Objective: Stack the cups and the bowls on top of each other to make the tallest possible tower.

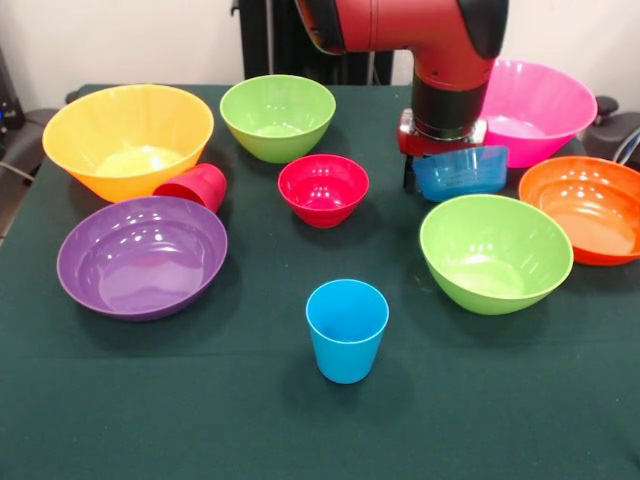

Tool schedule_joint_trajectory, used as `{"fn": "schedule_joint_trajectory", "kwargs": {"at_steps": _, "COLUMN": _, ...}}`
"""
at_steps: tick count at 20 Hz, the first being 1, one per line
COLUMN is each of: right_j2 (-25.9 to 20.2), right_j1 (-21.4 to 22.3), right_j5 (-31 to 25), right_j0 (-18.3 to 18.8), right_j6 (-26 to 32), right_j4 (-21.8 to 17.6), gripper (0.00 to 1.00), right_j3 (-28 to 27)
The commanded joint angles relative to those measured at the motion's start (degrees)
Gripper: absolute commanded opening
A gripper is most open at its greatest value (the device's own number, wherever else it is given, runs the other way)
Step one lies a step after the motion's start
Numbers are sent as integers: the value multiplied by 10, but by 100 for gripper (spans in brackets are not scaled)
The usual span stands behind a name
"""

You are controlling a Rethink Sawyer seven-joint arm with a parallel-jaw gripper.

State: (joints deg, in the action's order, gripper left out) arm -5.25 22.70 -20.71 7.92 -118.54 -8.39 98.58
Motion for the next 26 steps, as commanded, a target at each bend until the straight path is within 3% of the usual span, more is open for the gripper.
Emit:
{"fn": "schedule_joint_trajectory", "kwargs": {"at_steps": 1, "right_j2": -6, "right_j1": -43, "right_j5": 22, "right_j0": -9, "right_j6": -63, "right_j4": 12, "gripper": 100, "right_j3": -61}}
{"fn": "schedule_joint_trajectory", "kwargs": {"at_steps": 6, "right_j2": -8, "right_j1": -54, "right_j5": 4, "right_j0": 5, "right_j6": -37, "right_j4": 4, "gripper": 100, "right_j3": -84}}
{"fn": "schedule_joint_trajectory", "kwargs": {"at_steps": 12, "right_j2": -20, "right_j1": -38, "right_j5": -28, "right_j0": 16, "right_j6": -27, "right_j4": 9, "gripper": 100, "right_j3": -81}}
{"fn": "schedule_joint_trajectory", "kwargs": {"at_steps": 23, "right_j2": -30, "right_j1": -3, "right_j5": -19, "right_j0": 17, "right_j6": -36, "right_j4": 10, "gripper": 100, "right_j3": -42}}
{"fn": "schedule_joint_trajectory", "kwargs": {"at_steps": 26, "right_j2": -32, "right_j1": -19, "right_j5": -24, "right_j0": 20, "right_j6": -32, "right_j4": 12, "gripper": 100, "right_j3": -61}}
